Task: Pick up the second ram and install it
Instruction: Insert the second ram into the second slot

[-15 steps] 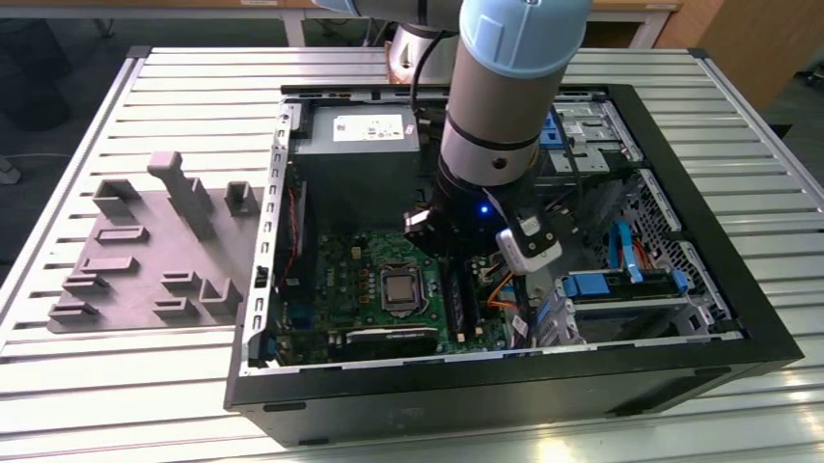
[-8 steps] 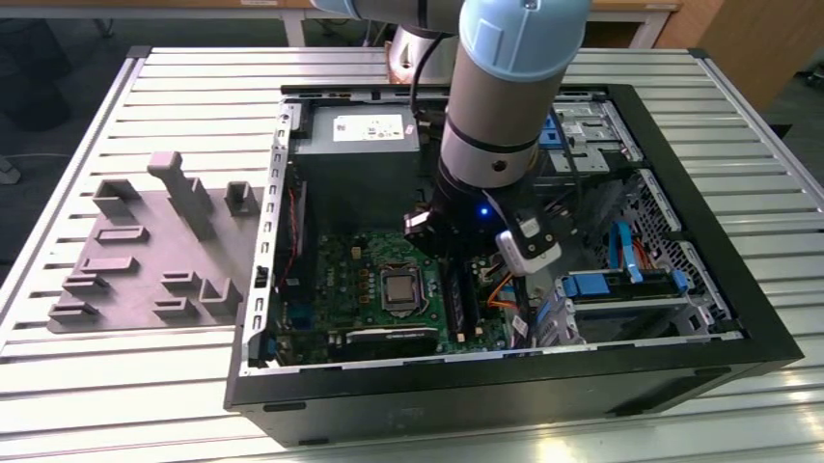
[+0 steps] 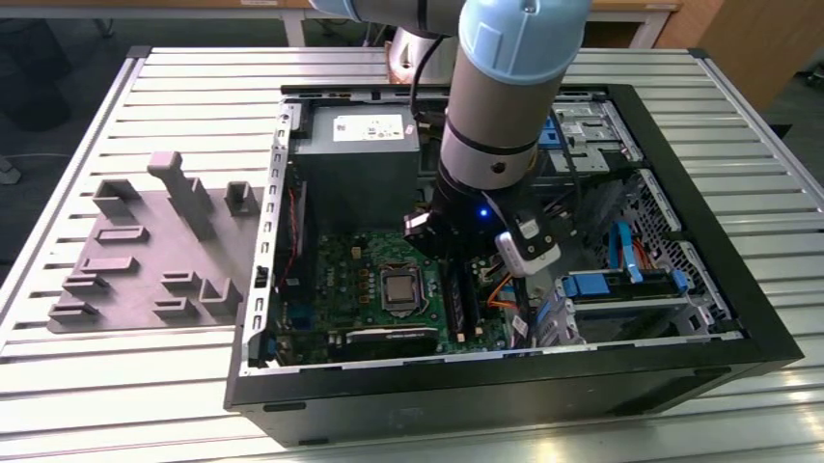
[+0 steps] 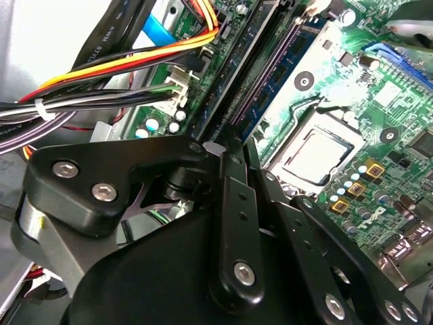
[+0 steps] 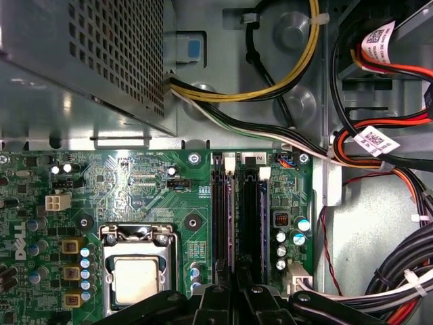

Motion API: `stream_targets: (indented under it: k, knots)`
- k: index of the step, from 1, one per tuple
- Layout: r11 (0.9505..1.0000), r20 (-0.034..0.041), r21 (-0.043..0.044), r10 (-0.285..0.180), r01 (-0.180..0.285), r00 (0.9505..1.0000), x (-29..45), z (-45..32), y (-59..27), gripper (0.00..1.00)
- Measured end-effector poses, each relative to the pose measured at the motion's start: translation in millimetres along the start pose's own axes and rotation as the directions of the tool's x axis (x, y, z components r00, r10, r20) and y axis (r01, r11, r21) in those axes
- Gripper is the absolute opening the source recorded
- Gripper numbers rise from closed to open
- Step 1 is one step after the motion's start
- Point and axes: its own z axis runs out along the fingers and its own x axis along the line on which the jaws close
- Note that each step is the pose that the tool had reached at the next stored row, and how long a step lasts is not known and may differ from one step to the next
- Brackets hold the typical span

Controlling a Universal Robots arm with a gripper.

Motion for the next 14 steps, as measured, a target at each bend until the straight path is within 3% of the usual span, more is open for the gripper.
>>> stream_targets:
  k: [14]
  knots:
    - [1.0,0.0,0.0001,0.0,0.0,1.0,-0.1,3.5,0.0,0.14]
